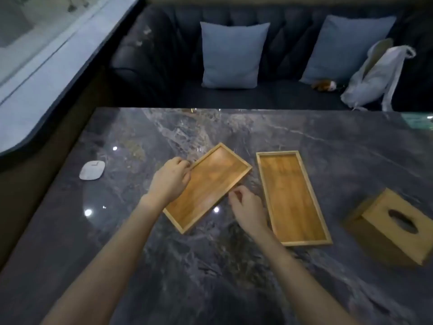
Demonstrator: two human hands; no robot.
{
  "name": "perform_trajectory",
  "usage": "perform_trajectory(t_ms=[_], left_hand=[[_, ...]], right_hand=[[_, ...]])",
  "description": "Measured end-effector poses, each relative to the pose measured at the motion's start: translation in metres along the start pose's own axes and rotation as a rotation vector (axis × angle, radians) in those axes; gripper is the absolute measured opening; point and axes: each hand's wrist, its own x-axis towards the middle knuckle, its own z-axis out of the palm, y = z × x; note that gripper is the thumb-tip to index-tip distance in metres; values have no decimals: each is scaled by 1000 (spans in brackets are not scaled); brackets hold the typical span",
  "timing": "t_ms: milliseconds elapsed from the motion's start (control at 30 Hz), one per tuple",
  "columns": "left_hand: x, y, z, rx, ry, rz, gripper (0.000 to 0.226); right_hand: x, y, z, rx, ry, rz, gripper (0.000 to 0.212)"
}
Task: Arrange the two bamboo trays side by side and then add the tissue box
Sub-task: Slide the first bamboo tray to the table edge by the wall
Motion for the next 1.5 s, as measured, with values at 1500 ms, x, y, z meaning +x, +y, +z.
perform_trajectory(t_ms=[1500], left_hand=[[-65,-32,19,-492,140,-529,31]], right_hand=[[3,4,44,540,-452,194,71]])
